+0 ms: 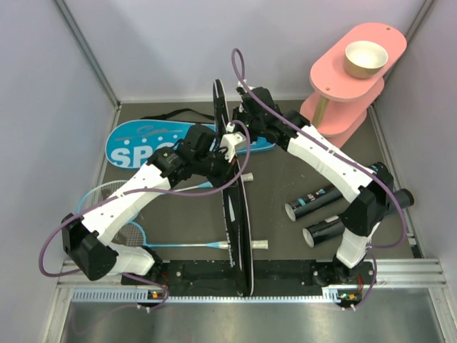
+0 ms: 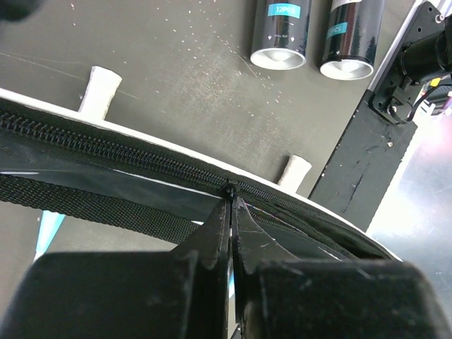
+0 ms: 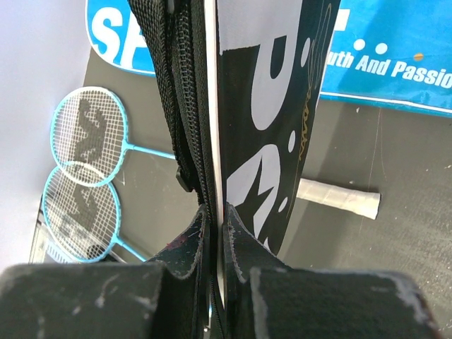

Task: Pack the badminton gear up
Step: Zip the racket bag at the center of the board.

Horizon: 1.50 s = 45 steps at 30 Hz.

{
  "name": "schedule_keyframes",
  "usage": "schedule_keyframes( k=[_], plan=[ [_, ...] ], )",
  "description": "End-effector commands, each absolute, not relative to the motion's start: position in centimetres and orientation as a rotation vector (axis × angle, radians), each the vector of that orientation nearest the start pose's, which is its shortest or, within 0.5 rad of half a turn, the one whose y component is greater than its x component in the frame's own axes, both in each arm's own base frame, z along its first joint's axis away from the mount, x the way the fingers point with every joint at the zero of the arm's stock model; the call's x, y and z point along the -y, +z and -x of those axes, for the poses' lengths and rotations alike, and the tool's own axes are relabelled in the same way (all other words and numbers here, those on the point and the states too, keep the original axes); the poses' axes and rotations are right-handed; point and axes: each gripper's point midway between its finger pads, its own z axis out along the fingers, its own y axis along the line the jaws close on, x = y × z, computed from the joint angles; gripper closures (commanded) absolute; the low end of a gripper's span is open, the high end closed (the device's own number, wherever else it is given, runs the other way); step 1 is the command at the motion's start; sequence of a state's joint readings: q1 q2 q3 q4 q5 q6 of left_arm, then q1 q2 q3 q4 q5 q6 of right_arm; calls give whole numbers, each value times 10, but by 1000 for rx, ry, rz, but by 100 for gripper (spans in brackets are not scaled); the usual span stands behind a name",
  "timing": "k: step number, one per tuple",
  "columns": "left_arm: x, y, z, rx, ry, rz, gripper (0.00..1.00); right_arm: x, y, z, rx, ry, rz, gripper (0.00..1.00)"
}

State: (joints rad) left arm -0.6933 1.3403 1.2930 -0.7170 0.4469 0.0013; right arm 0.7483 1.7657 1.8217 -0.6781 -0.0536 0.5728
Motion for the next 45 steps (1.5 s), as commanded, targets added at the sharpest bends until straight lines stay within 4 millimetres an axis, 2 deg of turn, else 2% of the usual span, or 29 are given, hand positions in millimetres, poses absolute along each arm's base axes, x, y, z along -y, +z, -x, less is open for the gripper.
schedule_keyframes(
  k=[1, 7, 9, 10, 12, 13, 14, 16, 18, 19, 22, 23, 24, 25, 28, 29, 30, 32, 38, 41, 43, 45],
  plan=[
    [289, 251, -224, -2078, -832, -1037, 100, -372, 325, -358, -2127, 877, 170, 100],
    [290, 264, -210, -2026, -870, -1019, 100, -370, 328, -365, -2115, 860, 121, 100],
    [288, 268, -201, -2010, -887, -1024, 100, -364, 331, -373, -2094, 821, 69, 100],
    [288, 276, -192, -1972, -902, -1032, 100, -362, 332, -375, -2092, 812, 47, 100],
    [286, 268, -179, -1975, -916, -1044, 100, -353, 332, -387, -2077, 778, -19, 100],
    [285, 274, -168, -1945, -937, -1045, 100, -352, 333, -390, -2075, 789, -61, 100],
    [282, 265, -160, -1958, -941, -1055, 100, -349, 334, -394, -2066, 788, -87, 100],
    [278, 270, -142, -1921, -968, -1058, 100, -340, 337, -407, -2038, 761, -155, 100],
    [274, 263, -129, -1923, -1003, -1063, 100, -333, 338, -422, -2013, 719, -209, 100],
    [272, 268, -119, -1914, -1038, -1056, 100, -329, 339, -430, -2002, 709, -232, 100],
    [273, 265, -93, -1934, -1123, -1069, 100, -328, 345, -450, -1952, 659, -262, 100],
    [274, 265, -86, -1936, -1150, -1077, 100, -325, 358, -457, -1912, 641, -276, 100],
    [276, 266, -74, -1945, -1188, -1086, 100, -327, 349, -466, -1917, 606, -269, 100],
    [274, 261, -70, -1962, -1184, -1075, 100, -326, 361, -472, -1881, 596, -271, 100],
    [266, 241, -52, -2040, -1191, -1079, 100, -319, 368, -489, -1820, 506, -261, 100],
    [265, 236, -49, -2056, -1187, -1072, 100, -314, 379, -495, -1776, 490, -281, 100],
    [263, 231, -40, -2081, -1206, -1070, 100, -311, 380, -502, -1761, 467, -279, 100],
    [258, 221, -31, -2094, -1220, -1059, 100, -304, 393, -513, -1688, 434, -310, 100],
    [261, 207, 14, -2149, -1321, -1111, 100, -301, 369, -535, -1647, 365, -365, 100],
    [257, 193, 32, -2198, -1339, -1130, 100, -301, 374, -543, -1605, 351, -366, 100],
    [254, 187, 36, -2213, -1323, -1112, 100, -302, 378, -545, -1599, 336, -344, 100],
    [250, 187, 25, -2215, -1268, -1052, 100, -309, 381, -539, -1619, 380, -298, 100]
  ],
)
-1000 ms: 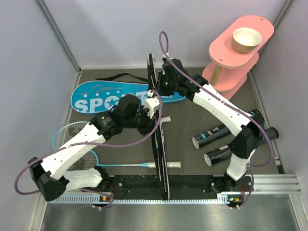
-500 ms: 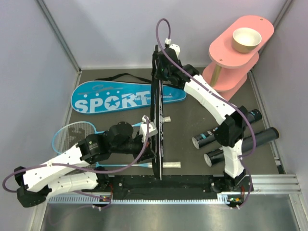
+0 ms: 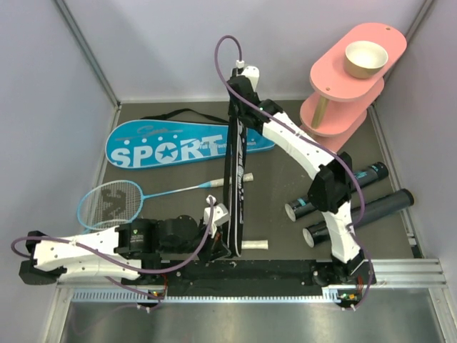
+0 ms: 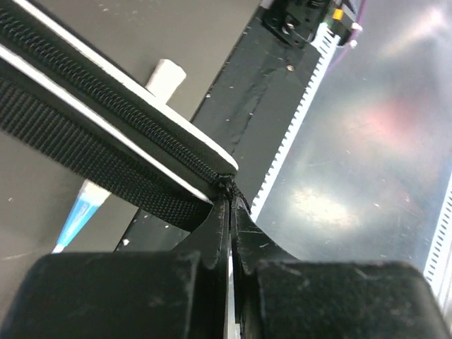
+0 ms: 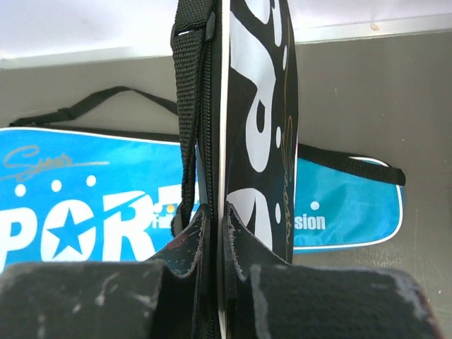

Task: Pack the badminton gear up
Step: Zip the racket bag at the center of the board, then place the racket bag at the center of the board.

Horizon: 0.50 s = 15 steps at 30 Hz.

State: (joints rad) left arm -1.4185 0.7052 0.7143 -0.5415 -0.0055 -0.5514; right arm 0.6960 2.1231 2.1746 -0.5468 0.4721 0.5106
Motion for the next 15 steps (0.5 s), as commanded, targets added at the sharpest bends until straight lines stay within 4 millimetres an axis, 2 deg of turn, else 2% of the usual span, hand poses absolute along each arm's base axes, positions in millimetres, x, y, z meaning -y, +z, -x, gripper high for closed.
schedule_keyframes(
  k=[1, 2, 3, 4, 5, 6, 7, 8, 9, 10, 11, 12, 13, 14, 15],
  plan=[
    [251, 200, 8, -2162, -1228, -966, 95, -313, 366, -534, -1670, 382, -261, 100],
    [250, 208, -4, -2133, -1182, -915, 81, -320, 360, -527, -1701, 422, -214, 100],
    [246, 218, -18, -2091, -1131, -877, 65, -314, 377, -512, -1689, 449, -185, 100],
    [246, 243, -31, -2023, -1121, -817, 47, -310, 349, -508, -1756, 435, -136, 100],
    [245, 256, -38, -1983, -1113, -796, 40, -316, 346, -497, -1789, 500, -52, 100],
    [246, 274, -48, -1922, -1116, -765, 36, -308, 357, -484, -1784, 519, -10, 100],
    [247, 291, -53, -1872, -1134, -744, 32, -303, 343, -478, -1829, 530, 37, 100],
    [249, 298, -50, -1852, -1166, -774, 28, -292, 332, -471, -1885, 540, 68, 100],
    [253, 296, -65, -1861, -1125, -764, 27, -281, 344, -463, -1869, 536, 91, 100],
    [255, 300, -70, -1865, -1129, -774, 27, -273, 331, -460, -1904, 527, 118, 100],
    [257, 296, -72, -1894, -1144, -806, 17, -261, 325, -460, -1928, 521, 129, 100],
    [255, 288, -105, -1962, -1060, -717, 17, -253, 323, -460, -1934, 509, 155, 100],
    [253, 284, -120, -1993, -1034, -683, 17, -253, 314, -455, -1962, 542, 195, 100],
    [243, 283, -147, -2025, -998, -587, 16, -240, 310, -458, -1982, 536, 183, 100],
    [243, 281, -169, -2069, -962, -518, 16, -237, 305, -459, -1993, 551, 189, 100]
  ],
)
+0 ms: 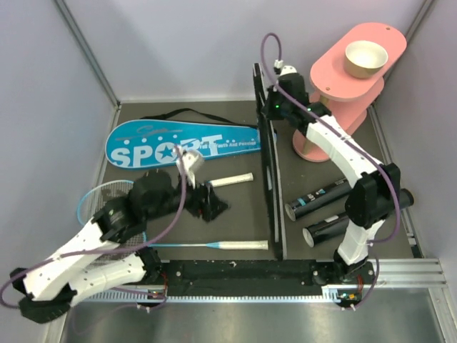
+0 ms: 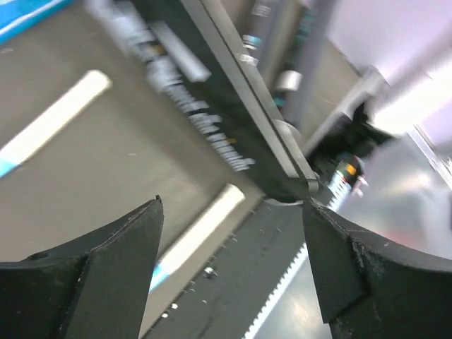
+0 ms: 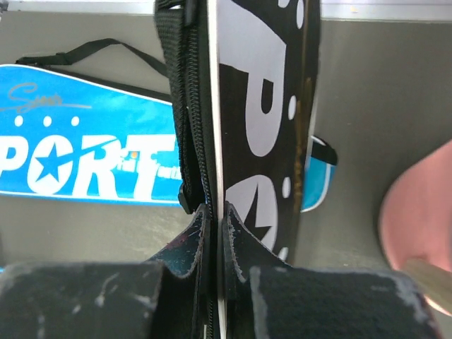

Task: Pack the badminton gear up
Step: Place the racket bag at the center of the board.

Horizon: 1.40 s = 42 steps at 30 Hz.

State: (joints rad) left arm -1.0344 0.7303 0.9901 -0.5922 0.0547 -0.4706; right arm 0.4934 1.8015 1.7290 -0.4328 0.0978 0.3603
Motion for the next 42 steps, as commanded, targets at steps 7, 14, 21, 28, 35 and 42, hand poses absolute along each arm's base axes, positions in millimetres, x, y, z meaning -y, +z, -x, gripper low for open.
schedule_keyframes(
  k=[7, 14, 21, 28, 35, 42],
  plan=[
    [173, 256, -332, -2167, -753, 306, 14, -232, 247, -464, -2157, 546, 288, 100],
    [96, 199, -465, -2200, -333, 977, 14, -215, 220, -473, -2182, 420, 268, 100],
    [92, 139, -518, -2283, -43, 1372, 16, -182, 206, -458, -2227, 242, 213, 91],
    [104, 123, -494, -2255, -95, 1265, 18, -140, 194, -455, -2269, -39, 180, 50],
    [51, 215, -443, -2163, 96, 981, 11, -160, 278, -413, -2103, -291, 287, 12],
    [-4, 243, -369, -2098, 105, 995, 7, -207, 314, -363, -2019, -140, 462, 9]
  ],
)
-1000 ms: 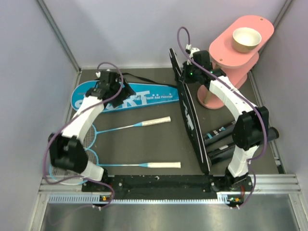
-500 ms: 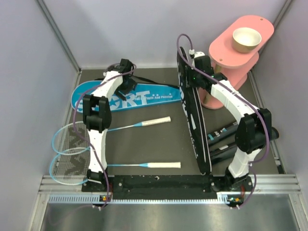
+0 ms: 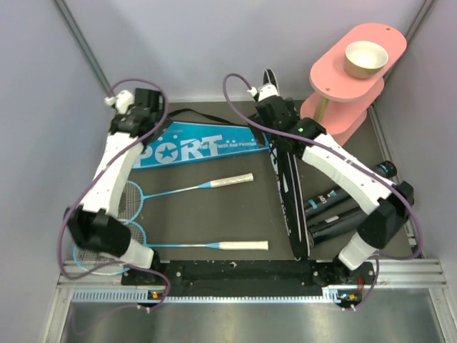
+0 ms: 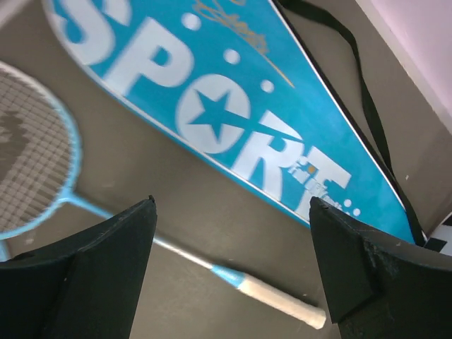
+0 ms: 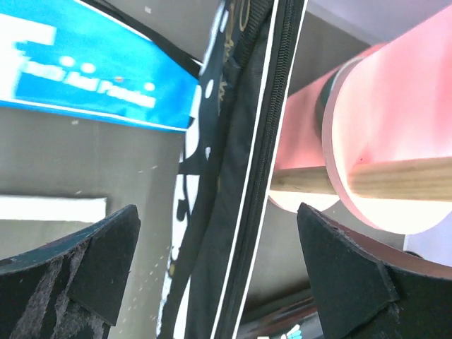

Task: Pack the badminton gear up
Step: Place the racket bag at the center of the board.

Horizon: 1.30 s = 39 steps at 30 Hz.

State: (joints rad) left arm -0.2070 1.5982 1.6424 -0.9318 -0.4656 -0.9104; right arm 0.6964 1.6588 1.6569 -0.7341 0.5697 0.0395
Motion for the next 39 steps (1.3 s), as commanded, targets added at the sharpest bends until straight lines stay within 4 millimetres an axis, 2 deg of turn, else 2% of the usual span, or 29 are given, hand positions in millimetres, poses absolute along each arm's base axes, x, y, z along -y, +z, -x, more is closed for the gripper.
schedule_keyframes(
  k=[1, 2, 4, 5, 6, 7, 8, 9, 10, 12, 13, 15, 17, 19, 20, 23, 24, 26, 27, 30, 34, 39],
  plan=[
    [-15, 244, -364, -2085, 101, 1006, 7, -224, 310, -361, -1996, -96, 540, 9],
    [-11, 239, -352, -2107, 41, 986, 7, -235, 308, -364, -1972, -68, 573, 8],
    [-7, 245, -350, -2088, -46, 908, 9, -254, 294, -371, -1984, 0, 592, 8],
    [3, 233, -344, -2141, -98, 881, 11, -261, 295, -374, -1983, 19, 593, 8],
    [8, 232, -340, -2160, -129, 862, 12, -272, 282, -377, -2008, 43, 617, 8],
    [12, 233, -335, -2176, -153, 830, 13, -280, 281, -377, -2016, 87, 618, 8],
    [21, 224, -330, -2219, -204, 807, 13, -292, 283, -375, -2011, 143, 649, 8],
    [24, 222, -326, -2231, -222, 797, 13, -318, 282, -366, -1991, 285, 732, 8],
    [27, 222, -323, -2230, -241, 792, 13, -333, 270, -367, -1982, 326, 809, 8],
    [29, 213, -315, -2254, -254, 812, 13, -367, 262, -367, -1898, 452, 937, 9],
    [28, 212, -311, -2248, -256, 842, 14, -376, 232, -377, -1894, 419, 1027, 10],
    [16, 208, -302, -2235, -182, 923, 14, -393, 207, -388, -1854, 426, 1108, 10],
    [8, 207, -294, -2192, -155, 1012, 13, -404, 184, -407, -1843, 369, 1167, 10],
    [-1, 206, -291, -2151, -130, 1031, 13, -409, 172, -422, -1816, 348, 1219, 10],
    [-3, 207, -291, -2143, -125, 1028, 13, -416, 159, -433, -1819, 324, 1234, 10],
    [-3, 208, -291, -2142, -140, 993, 13, -421, 150, -448, -1784, 286, 1287, 10],
    [-2, 205, -290, -2152, -140, 994, 13, -423, 134, -450, -1798, 288, 1312, 10],
    [1, 196, -285, -2180, -155, 1004, 14, -426, 125, -454, -1783, 285, 1341, 11],
    [3, 191, -283, -2191, -161, 1018, 14, -427, 112, -454, -1795, 286, 1359, 11],
    [4, 177, -276, -2219, -155, 1042, 14, -430, 97, -459, -1790, 270, 1389, 13],
    [1, 168, -270, -2230, -125, 1049, 14, -438, 89, -460, -1743, 211, 1453, 17],
    [-4, 162, -264, -2216, -109, 1102, 13, -460, 86, -448, -1683, 221, 1514, 18]
  ],
)
